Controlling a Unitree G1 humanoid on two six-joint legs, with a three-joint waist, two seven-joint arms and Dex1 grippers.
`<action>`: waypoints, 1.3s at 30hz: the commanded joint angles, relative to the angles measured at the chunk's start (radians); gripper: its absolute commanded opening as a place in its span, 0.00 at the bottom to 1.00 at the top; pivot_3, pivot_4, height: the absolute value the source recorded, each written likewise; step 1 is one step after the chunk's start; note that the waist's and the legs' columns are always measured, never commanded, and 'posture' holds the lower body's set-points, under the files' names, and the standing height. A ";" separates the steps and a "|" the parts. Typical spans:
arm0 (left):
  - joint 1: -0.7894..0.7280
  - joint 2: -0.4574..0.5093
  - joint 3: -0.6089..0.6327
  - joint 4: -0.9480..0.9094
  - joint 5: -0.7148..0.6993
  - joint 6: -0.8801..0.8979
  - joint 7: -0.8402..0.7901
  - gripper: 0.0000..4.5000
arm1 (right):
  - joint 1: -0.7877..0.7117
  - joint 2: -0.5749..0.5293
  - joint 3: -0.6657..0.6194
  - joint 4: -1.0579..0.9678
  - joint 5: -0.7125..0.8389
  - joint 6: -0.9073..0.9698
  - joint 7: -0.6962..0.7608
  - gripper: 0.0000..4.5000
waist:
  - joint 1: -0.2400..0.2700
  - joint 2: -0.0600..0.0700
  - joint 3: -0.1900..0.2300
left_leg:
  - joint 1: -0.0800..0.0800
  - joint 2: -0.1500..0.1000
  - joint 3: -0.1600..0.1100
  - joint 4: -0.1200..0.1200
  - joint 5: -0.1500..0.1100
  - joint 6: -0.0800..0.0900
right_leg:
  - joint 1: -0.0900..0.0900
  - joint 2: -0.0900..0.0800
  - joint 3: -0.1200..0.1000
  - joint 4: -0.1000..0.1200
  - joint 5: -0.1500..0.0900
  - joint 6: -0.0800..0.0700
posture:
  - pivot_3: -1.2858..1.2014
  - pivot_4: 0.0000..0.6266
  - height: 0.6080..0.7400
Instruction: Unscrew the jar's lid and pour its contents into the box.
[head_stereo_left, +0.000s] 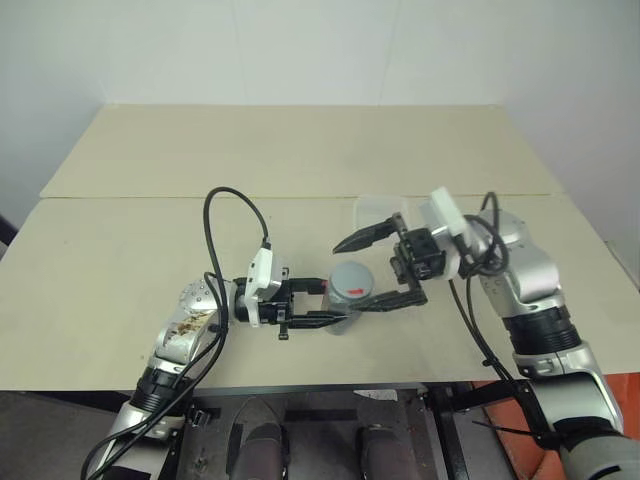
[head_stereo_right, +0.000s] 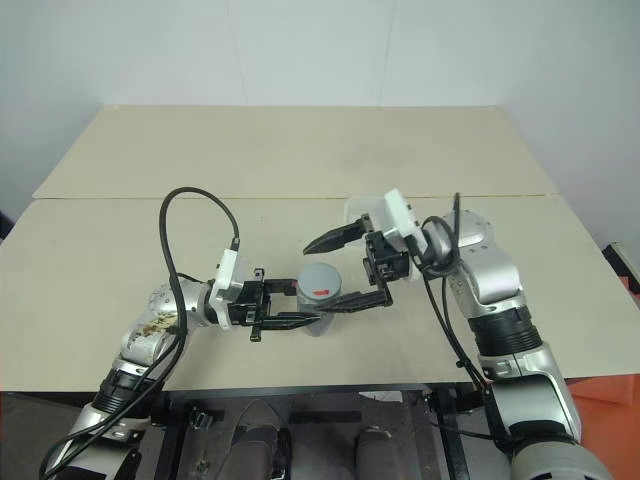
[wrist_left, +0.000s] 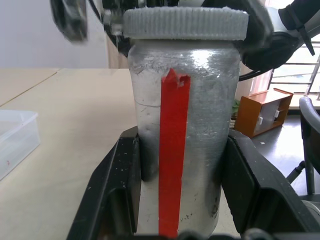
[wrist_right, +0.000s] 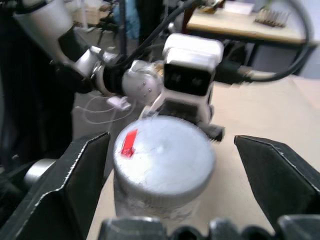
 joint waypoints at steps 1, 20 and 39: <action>-0.023 -0.019 0.020 0.026 0.044 -0.067 0.053 0.43 | 0.037 -0.027 -0.098 -0.142 0.030 0.056 -0.143 0.99 | 0.004 0.000 0.000 | 0.000 0.000 -0.001 0.000 0.000 0.000 | 0.000 0.000 0.000 0.000 0.000 0.000 | 0.52 0.24 1.00; -0.079 -0.208 0.054 0.203 0.218 -0.269 0.433 0.43 | 0.327 0.172 -0.049 -0.653 -0.162 0.361 -1.021 1.00 | 0.002 0.000 0.000 | -0.002 -0.001 -0.003 0.000 0.000 0.000 | -0.002 0.000 0.000 0.001 0.000 0.000 | 0.52 0.24 1.00; -0.068 -0.211 0.044 0.197 0.244 -0.297 0.487 0.43 | 0.276 0.317 -0.003 -0.495 -0.279 0.288 -1.142 1.00 | -0.001 0.000 0.000 | -0.007 -0.001 -0.002 0.000 0.000 0.000 | -0.008 0.000 0.000 0.001 0.000 0.000 | 0.52 0.24 1.00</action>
